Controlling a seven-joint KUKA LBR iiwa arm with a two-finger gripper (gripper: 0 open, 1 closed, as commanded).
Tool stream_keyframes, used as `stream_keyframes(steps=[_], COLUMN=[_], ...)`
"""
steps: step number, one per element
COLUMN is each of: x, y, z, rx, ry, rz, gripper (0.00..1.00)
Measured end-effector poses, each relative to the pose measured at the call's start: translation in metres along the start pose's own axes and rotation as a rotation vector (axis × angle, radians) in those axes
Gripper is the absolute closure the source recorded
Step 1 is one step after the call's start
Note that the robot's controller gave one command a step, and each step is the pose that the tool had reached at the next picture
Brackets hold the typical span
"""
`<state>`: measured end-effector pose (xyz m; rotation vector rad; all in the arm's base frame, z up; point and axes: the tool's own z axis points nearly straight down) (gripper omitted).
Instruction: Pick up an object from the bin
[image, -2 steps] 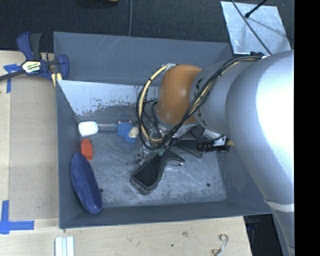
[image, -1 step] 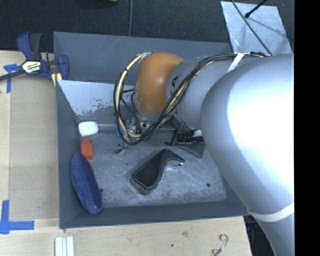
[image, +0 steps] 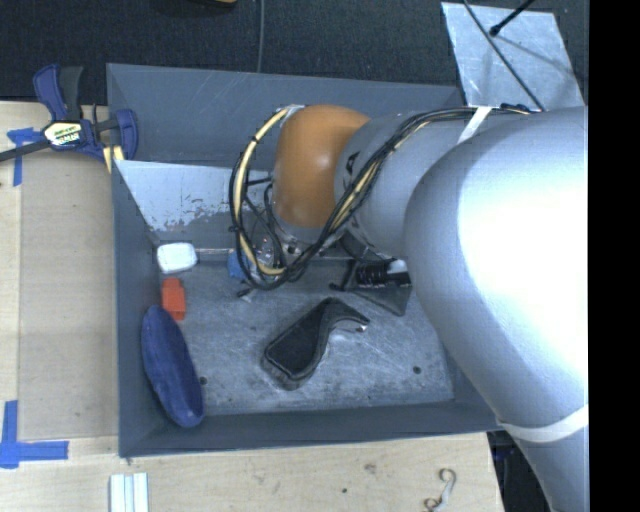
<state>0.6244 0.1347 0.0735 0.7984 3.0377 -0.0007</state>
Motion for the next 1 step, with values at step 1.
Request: stream_keyframes(steps=[1], x=[0.0041], y=[-0.0041], z=[-0.1709], rx=[-0.007], ry=[-0.007], rz=[-0.003], gripper=[1.0])
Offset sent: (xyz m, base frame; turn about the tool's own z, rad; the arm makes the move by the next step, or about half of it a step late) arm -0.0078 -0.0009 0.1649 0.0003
